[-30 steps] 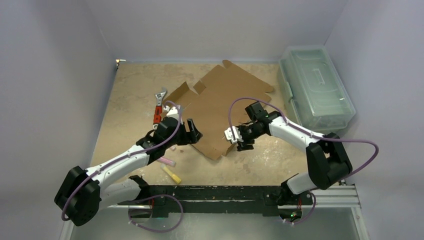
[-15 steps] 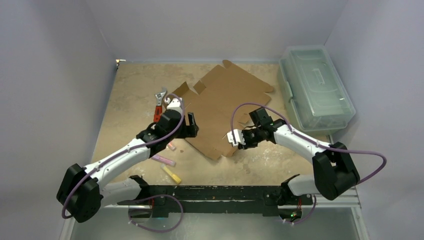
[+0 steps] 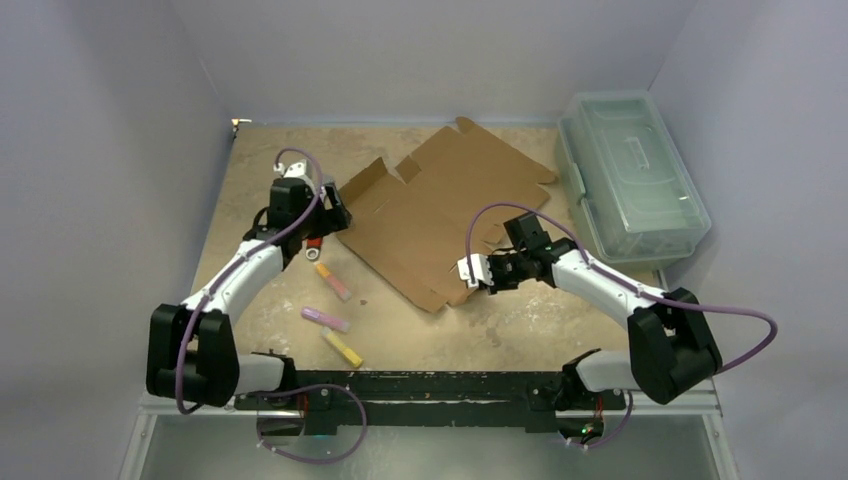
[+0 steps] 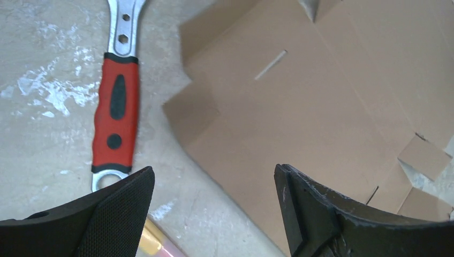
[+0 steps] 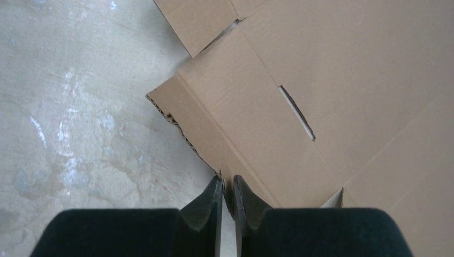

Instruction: Fold the paper box

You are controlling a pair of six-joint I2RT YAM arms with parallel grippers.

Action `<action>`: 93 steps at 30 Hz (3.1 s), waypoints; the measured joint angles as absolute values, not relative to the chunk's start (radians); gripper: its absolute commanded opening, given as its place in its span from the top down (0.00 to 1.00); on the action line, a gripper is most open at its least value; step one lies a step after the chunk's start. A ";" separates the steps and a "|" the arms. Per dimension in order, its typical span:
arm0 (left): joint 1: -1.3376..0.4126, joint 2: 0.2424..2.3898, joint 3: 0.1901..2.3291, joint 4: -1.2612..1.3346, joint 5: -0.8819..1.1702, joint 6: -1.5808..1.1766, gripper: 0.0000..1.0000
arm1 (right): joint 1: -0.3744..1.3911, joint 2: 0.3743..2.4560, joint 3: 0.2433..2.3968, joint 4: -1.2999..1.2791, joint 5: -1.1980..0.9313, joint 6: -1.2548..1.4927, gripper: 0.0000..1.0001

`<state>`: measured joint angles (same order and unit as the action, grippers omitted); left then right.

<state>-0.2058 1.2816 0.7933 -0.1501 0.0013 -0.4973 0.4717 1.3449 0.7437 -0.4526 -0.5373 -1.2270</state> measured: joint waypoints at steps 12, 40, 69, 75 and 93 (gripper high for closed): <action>-0.065 1.485 0.999 -0.265 0.069 -0.346 0.20 | 0.450 1.406 0.807 -0.610 -0.590 -1.254 0.51; -0.144 1.020 0.650 -0.624 -0.080 -0.842 0.23 | 0.293 1.178 0.974 -0.792 -0.860 -1.003 0.16; 0.033 1.822 1.249 -0.142 0.445 -0.262 0.25 | 0.241 1.135 0.895 -0.735 -0.900 -0.955 0.13; 0.030 1.940 1.356 -0.149 0.525 -0.177 0.32 | 0.241 1.144 0.895 -0.735 -0.908 -0.958 0.13; -0.058 2.121 1.481 -0.173 0.574 -0.113 0.92 | 0.241 1.174 0.895 -0.736 -0.908 -0.959 0.12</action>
<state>-0.0578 2.1208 1.4811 -0.1726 0.5739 -0.1127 0.2409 1.1736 0.8948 -0.7361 -0.9077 -0.9588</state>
